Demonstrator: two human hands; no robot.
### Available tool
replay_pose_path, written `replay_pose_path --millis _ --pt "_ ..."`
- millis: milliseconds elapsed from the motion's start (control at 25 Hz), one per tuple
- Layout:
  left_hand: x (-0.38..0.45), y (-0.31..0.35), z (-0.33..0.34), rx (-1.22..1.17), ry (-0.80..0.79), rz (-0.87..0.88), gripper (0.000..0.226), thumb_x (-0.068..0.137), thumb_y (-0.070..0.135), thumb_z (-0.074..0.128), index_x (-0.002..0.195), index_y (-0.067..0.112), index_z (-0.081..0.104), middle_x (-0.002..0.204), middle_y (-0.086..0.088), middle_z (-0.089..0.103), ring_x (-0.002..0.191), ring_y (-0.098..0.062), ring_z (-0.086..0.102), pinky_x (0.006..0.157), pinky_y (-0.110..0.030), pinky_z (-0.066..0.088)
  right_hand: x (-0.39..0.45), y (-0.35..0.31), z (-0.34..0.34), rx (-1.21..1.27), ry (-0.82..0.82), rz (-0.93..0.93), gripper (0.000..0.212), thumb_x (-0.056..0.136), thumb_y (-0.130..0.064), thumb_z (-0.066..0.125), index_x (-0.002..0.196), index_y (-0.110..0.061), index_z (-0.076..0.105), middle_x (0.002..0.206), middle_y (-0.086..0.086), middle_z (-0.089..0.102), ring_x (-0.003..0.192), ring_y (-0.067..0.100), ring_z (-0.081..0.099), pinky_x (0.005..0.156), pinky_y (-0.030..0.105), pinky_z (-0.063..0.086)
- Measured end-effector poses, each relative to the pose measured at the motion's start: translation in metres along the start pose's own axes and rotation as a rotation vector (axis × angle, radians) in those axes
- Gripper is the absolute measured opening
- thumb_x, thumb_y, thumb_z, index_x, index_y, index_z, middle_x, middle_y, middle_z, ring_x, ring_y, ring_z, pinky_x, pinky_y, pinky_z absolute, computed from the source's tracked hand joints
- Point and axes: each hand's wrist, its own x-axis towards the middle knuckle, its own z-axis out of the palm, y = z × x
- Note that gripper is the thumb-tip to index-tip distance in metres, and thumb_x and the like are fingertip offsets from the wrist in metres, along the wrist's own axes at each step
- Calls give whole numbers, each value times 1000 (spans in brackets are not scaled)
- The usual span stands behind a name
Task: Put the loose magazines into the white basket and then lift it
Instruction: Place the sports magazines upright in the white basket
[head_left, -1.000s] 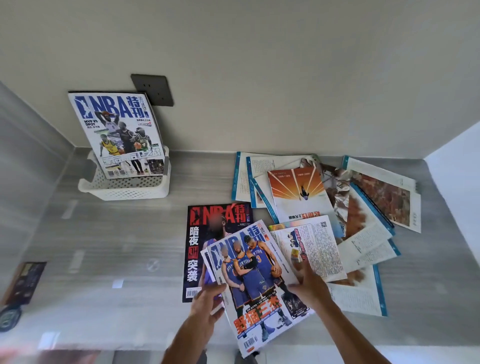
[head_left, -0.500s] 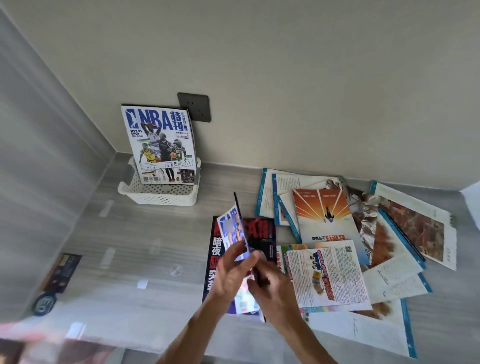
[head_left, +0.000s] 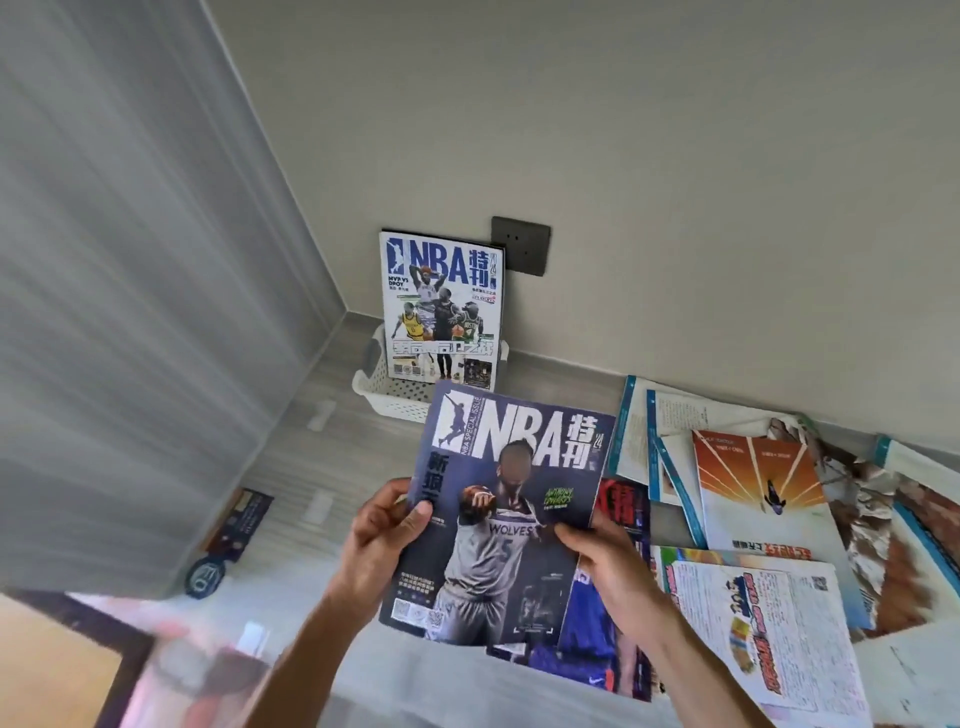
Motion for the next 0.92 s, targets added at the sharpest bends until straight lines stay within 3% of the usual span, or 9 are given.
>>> replay_pose_path --millis 160,280,320,400,480,560,640,840,920 --pt "19 20 -38 313 363 132 22 84 -11 62 89 7 73 71 10 75 63 -3 65 57 -13 51 33 -10 56 -410 85 -148 9 89 -11 65 92 -7 73 94 17 74 82 16 64 79 29 45" --pt "31 28 -63 324 444 177 25 84 -11 62 88 11 73 66 15 74 57 4 63 53 -10 49 50 -12 92 -345 118 -195 20 87 -5 67 85 -22 77 80 -7 77 75 9 65 75 28 51" --pt "34 29 -71 330 457 195 27 83 -13 62 93 10 72 68 16 74 58 4 64 54 -11 51 56 -10 99 -324 139 -187 29 87 -5 67 79 -31 77 74 -12 76 72 10 62 71 30 49" --pt "40 30 -85 338 473 184 29 82 -17 60 101 2 70 71 15 75 62 0 67 59 -16 55 66 -2 109 -295 178 -155 35 87 -6 67 76 -37 75 66 -4 71 71 14 54 67 33 44" --pt "43 24 -94 409 492 101 27 83 -16 61 85 8 72 68 15 75 59 3 65 57 -12 53 70 7 115 -301 172 -151 28 89 -6 65 76 -28 74 63 12 61 69 17 48 66 34 40" --pt "43 16 -99 546 540 18 27 83 -6 63 78 20 68 67 12 74 57 5 63 48 -8 44 67 10 117 -361 139 -183 17 90 -10 64 79 -20 71 60 2 58 62 15 47 62 31 38" --pt "45 14 -102 620 573 -12 21 85 2 64 83 23 65 73 9 73 62 -8 65 45 -10 42 62 9 116 -395 112 -239 14 90 -13 65 79 -20 72 58 -9 60 55 4 48 57 22 39" --pt "55 8 -86 398 483 -36 28 88 -5 60 97 20 70 83 1 74 68 -16 67 67 -31 57 54 -8 110 -220 249 -256 29 83 -4 71 74 -31 79 71 -13 75 62 -3 67 58 6 47" --pt "60 13 -79 301 443 27 30 86 -9 59 94 18 71 79 5 76 66 -12 68 62 -26 57 55 -15 103 -248 295 -272 27 82 -6 73 78 -33 78 72 -13 75 66 1 68 63 7 49"
